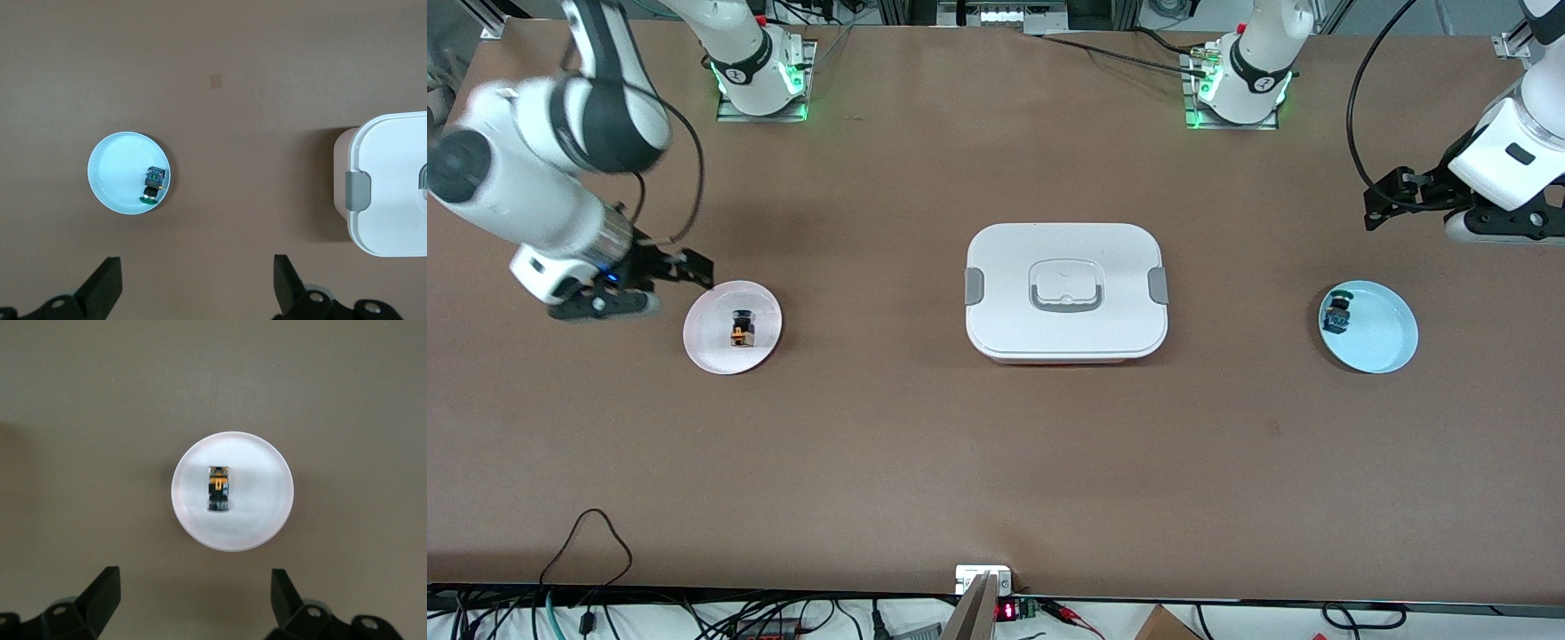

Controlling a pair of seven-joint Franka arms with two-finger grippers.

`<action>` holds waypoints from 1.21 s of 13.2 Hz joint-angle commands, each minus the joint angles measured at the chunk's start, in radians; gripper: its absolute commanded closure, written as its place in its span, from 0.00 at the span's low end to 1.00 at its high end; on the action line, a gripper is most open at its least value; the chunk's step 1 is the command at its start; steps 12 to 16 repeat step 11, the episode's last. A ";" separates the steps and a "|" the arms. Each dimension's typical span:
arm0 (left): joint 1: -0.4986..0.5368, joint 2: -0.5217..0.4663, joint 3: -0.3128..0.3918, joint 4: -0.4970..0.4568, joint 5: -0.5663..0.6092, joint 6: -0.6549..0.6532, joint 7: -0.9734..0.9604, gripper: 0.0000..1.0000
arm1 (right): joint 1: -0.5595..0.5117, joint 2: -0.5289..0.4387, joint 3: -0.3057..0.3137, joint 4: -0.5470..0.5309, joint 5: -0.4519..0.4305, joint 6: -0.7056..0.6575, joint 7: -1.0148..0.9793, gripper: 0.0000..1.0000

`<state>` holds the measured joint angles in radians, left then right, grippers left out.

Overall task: Transfer orange switch to right arm and place
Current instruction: 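Open the right gripper and raise it off the white plate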

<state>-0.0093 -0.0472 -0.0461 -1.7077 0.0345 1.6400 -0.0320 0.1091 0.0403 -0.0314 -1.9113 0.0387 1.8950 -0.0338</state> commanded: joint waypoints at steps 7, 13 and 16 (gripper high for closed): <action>-0.003 -0.016 0.006 -0.007 -0.008 -0.002 0.018 0.00 | 0.000 -0.036 -0.004 0.258 -0.011 -0.280 0.014 0.00; -0.003 -0.016 0.006 -0.007 -0.008 -0.002 0.018 0.00 | -0.003 -0.028 -0.004 0.258 -0.016 -0.272 0.005 0.00; -0.003 -0.016 0.006 -0.007 -0.008 -0.002 0.018 0.00 | -0.003 -0.028 -0.004 0.258 -0.016 -0.272 0.005 0.00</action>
